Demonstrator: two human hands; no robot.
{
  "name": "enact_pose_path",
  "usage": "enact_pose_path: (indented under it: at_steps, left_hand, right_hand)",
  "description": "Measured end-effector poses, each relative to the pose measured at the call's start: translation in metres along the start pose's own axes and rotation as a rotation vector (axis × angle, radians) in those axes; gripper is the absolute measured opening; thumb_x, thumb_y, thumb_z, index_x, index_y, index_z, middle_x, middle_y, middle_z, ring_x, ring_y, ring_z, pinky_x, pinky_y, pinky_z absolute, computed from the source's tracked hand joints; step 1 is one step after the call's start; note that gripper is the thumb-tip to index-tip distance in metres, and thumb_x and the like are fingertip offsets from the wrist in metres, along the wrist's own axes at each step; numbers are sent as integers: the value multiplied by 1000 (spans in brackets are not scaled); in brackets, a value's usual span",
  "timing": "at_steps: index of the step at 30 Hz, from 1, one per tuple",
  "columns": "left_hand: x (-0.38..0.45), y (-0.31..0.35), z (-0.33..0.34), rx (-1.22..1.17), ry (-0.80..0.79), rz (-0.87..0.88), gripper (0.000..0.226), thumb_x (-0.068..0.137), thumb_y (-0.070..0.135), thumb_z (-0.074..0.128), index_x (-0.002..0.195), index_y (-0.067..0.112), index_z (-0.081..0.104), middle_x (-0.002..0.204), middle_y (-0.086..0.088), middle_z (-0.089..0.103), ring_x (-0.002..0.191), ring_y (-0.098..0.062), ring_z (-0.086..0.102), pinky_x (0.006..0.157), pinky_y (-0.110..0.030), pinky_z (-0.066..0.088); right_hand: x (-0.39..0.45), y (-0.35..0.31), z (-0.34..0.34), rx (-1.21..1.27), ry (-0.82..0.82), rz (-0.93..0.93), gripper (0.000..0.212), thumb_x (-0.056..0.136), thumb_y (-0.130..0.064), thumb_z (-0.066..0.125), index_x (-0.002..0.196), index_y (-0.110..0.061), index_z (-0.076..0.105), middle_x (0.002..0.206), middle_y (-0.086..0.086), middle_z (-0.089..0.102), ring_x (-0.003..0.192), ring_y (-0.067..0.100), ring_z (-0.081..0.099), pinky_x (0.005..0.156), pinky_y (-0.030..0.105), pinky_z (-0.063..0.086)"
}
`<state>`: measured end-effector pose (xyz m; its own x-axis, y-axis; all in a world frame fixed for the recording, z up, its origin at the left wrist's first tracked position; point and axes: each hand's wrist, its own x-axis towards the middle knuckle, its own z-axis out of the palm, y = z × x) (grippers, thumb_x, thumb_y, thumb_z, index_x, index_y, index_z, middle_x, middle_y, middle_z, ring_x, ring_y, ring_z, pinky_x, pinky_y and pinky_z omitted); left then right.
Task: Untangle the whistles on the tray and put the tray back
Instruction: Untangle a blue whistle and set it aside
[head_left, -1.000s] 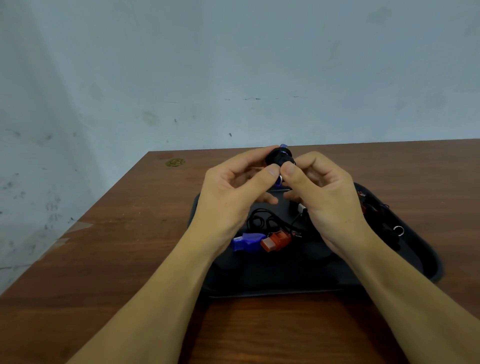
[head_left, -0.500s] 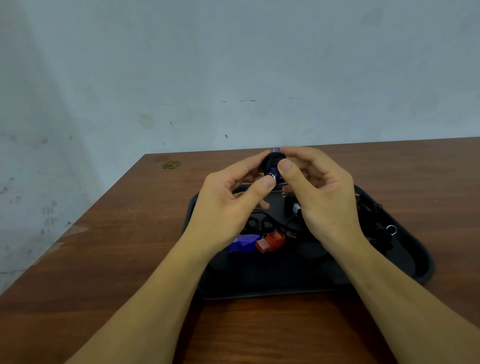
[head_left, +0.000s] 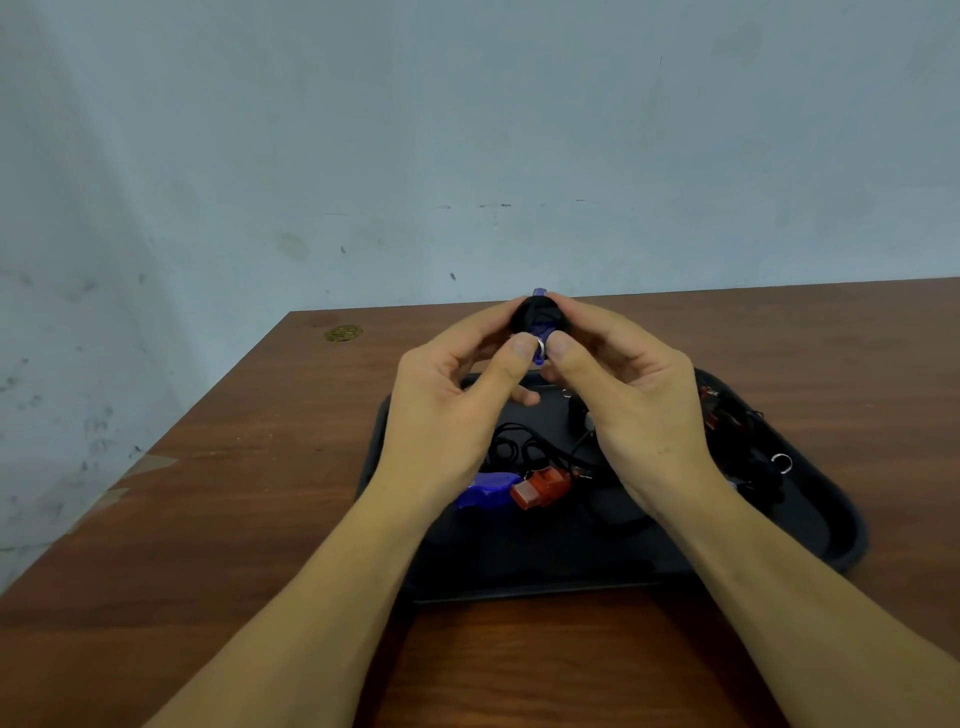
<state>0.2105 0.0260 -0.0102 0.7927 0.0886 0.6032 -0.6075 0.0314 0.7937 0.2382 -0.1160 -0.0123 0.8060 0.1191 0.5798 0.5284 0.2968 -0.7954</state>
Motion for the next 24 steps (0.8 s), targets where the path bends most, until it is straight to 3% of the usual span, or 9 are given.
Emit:
enact_pose_path:
  at_steps: [4,8,13,16,19,24]
  left_hand:
    - [1,6,-4,7,-72,-18,33,92,11,65,125,11,67,115,-3,75,103,-27,71,71,-37,61]
    - [-1,8,-2,48,-28,-8,29,86,18,71,116,17,70,106,1,77,96,-21,73,69,-30,59]
    - [-5,6,5,211,48,31,25,89,20,71,115,19,71,100,3,77,91,-15,73,82,-33,60]
    - [-8,8,9,328,90,51,28,91,22,71,118,17,70,99,7,75,95,-6,71,86,-23,56]
    - [-8,10,11,405,107,59,29,90,23,71,118,17,68,98,14,72,94,4,68,81,-10,50]
    - [-9,10,11,386,55,24,25,93,21,69,117,18,68,97,10,73,91,-1,70,81,-11,50]
  right_hand:
    - [1,1,-2,58,28,31,30,79,-20,72,108,-20,74,105,-1,78,104,18,73,93,33,58]
    - [3,3,-4,99,35,75,26,74,-19,75,101,-20,76,100,5,78,101,23,73,91,34,57]
    - [4,2,-7,166,28,122,26,74,-17,76,100,-18,77,105,11,77,106,29,72,92,37,56]
    - [3,2,-3,193,51,121,27,74,-16,75,101,-14,75,106,13,76,105,29,72,87,32,57]
    - [3,2,-2,182,49,127,27,74,-17,76,100,-11,75,105,14,76,105,31,71,91,37,57]
    - [3,-1,-6,175,44,168,26,74,-17,76,99,-13,75,103,13,77,104,31,72,90,37,57]
